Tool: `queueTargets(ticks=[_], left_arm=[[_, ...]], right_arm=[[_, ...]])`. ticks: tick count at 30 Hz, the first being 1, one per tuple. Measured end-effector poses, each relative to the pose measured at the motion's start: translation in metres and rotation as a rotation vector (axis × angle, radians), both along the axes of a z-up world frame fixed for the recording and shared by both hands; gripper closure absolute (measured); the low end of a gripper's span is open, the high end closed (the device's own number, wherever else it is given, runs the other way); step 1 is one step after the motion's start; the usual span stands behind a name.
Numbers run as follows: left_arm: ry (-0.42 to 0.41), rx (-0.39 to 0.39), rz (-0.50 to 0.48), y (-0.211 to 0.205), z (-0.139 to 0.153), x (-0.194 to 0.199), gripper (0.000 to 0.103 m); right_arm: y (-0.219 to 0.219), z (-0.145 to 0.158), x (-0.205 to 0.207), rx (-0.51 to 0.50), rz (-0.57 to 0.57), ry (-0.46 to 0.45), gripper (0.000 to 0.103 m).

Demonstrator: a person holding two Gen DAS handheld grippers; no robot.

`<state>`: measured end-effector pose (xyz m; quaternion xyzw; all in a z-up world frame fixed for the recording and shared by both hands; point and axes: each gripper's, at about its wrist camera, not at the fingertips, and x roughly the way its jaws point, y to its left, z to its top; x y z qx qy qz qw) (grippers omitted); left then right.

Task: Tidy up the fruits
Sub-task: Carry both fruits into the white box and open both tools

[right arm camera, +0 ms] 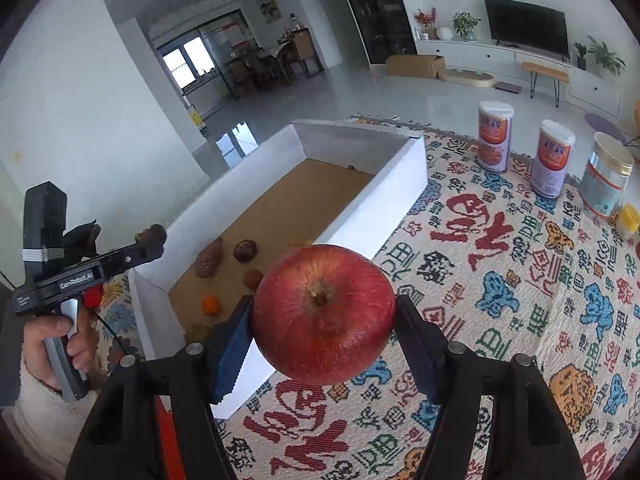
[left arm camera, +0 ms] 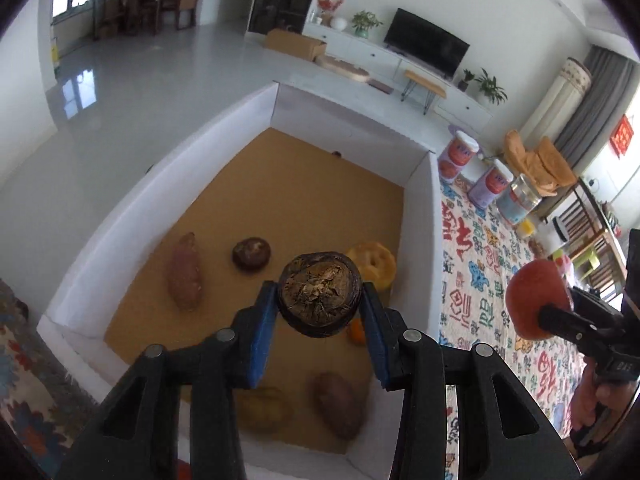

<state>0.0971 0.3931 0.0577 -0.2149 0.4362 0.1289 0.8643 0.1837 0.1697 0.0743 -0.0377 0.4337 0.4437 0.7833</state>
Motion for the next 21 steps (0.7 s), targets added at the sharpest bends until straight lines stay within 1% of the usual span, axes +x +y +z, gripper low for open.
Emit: queueTargets(ticks=[2, 4, 6, 8, 11, 13, 15, 16, 17, 19, 20, 21], left_arm=[[0.065, -0.006, 0.040, 0.020, -0.019, -0.001, 0.061], [0.111, 0.006, 0.061, 0.032, -0.033, -0.006, 0.061], [0.139, 0.001, 0.089, 0.043, -0.044, -0.011, 0.061], [0.157, -0.015, 0.117, 0.055, -0.053, -0.023, 0.061], [0.184, -0.021, 0.140, 0.065, -0.064, -0.027, 0.060], [0.188, 0.008, 0.132, 0.065, -0.065, -0.030, 0.059], [0.198, 0.031, 0.125, 0.062, -0.065, -0.029, 0.054], [0.199, 0.040, 0.123, 0.060, -0.065, -0.028, 0.042], [0.191, 0.051, 0.123, 0.058, -0.063, -0.028, 0.033], [0.164, 0.090, 0.124, 0.053, -0.057, -0.031, 0.030], [0.150, 0.112, 0.123, 0.049, -0.053, -0.033, 0.027], [0.133, 0.137, 0.122, 0.044, -0.047, -0.036, 0.024]], right_arm=[[0.050, 0.000, -0.016, -0.025, 0.101, 0.010, 0.035], [0.095, -0.011, -0.032, -0.100, 0.185, -0.003, 0.035], [0.132, -0.031, -0.046, -0.195, 0.249, -0.009, 0.035], [0.160, -0.052, -0.054, -0.267, 0.284, 0.007, 0.035], [0.193, -0.078, -0.062, -0.315, 0.307, 0.038, 0.035], [0.211, -0.092, -0.070, -0.359, 0.321, 0.041, 0.035], [0.220, -0.106, -0.074, -0.414, 0.310, 0.033, 0.034], [0.223, -0.113, -0.074, -0.438, 0.304, 0.039, 0.034], [0.224, -0.120, -0.073, -0.460, 0.301, 0.048, 0.034], [0.219, -0.122, -0.069, -0.461, 0.288, 0.046, 0.033], [0.213, -0.116, -0.066, -0.431, 0.277, 0.045, 0.028], [0.206, -0.106, -0.064, -0.396, 0.265, 0.049, 0.020]])
